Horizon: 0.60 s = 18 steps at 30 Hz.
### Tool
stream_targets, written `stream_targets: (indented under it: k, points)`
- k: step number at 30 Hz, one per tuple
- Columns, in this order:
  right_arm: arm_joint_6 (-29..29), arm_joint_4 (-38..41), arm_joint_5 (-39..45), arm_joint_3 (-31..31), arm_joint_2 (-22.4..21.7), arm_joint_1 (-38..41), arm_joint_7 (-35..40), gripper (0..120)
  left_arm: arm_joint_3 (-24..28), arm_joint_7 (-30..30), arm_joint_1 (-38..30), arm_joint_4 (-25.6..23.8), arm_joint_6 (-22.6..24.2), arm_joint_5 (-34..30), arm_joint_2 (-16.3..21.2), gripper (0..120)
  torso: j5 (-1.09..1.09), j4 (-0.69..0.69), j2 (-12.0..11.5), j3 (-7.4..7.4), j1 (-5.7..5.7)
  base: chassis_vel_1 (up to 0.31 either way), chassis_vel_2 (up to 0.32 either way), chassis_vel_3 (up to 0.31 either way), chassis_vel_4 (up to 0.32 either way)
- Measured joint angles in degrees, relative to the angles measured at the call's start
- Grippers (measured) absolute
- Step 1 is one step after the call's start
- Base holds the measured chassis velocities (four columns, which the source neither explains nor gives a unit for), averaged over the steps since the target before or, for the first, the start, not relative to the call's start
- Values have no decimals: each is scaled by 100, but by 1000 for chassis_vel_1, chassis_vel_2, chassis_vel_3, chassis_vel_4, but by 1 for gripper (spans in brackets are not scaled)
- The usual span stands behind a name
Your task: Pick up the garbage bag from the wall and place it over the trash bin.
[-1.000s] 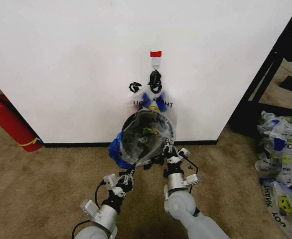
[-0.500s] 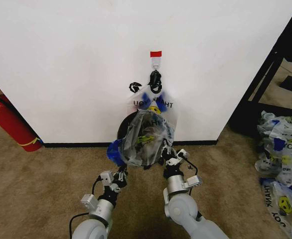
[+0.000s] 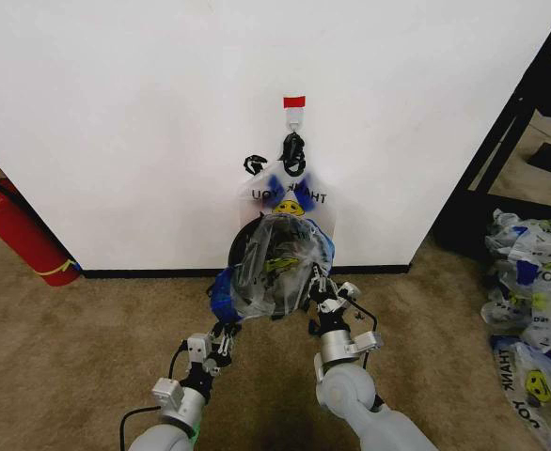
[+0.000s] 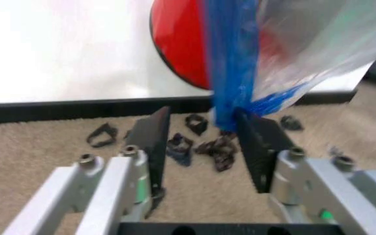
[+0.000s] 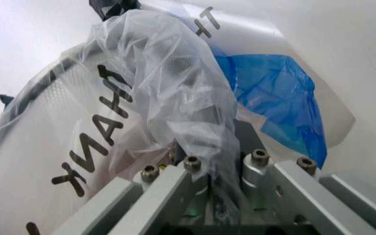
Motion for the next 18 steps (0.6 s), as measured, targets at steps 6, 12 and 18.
stream_targets:
  k: [6,12,18]
  points:
    - [-22,6,4,-13,11,18,5,0,-48,120,-86,176,-272,187,43,63,0,0,0,0,0,0,0,0,0]
    - [-43,-61,-35,-12,-1,35,4,0,-153,193,-118,211,-564,252,89,86,0,0,0,0,0,0,0,0,0]
    - [-56,-200,-48,27,-5,144,3,0,-353,919,20,57,-791,431,282,100,0,0,0,0,0,0,0,0,0]
